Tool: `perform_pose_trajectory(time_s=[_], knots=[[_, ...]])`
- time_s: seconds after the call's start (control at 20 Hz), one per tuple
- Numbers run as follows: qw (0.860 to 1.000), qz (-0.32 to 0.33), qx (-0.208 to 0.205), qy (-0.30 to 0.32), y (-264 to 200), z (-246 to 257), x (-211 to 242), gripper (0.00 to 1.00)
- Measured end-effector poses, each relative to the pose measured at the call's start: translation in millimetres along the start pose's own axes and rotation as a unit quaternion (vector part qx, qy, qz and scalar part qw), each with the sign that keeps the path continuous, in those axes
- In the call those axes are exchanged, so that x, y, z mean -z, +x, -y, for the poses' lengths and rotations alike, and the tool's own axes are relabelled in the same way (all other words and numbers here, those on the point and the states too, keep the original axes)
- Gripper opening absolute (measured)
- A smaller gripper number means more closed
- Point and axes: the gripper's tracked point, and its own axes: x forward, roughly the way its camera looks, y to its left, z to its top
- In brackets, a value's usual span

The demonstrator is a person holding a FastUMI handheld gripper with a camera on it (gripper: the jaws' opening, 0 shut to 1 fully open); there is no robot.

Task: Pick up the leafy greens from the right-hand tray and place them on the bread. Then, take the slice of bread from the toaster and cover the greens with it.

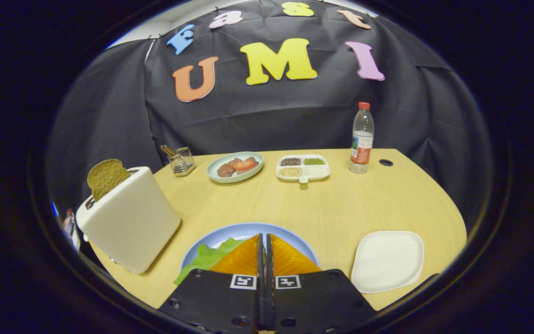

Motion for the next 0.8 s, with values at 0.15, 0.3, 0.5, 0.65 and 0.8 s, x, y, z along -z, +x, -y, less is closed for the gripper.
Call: perform_pose_trajectory(time_s=[0.15, 0.3, 0.5, 0.65, 0.8], knots=[[1.000, -0.012, 0.010, 0.009, 8.3, 15.5, 10.3, 0.00], [1.000, -0.018, 0.013, 0.012, 11.7, 21.1, 15.1, 0.00], [1.000, -0.008, 0.021, 0.006, 4.2, 23.2, 6.4, 0.05], [0.999, 0.016, 0.030, 0.001, -9.8, 22.9, -12.6, 0.61], [0.998, 0.042, 0.042, -0.002, -30.5, 17.7, -36.5, 0.89]])
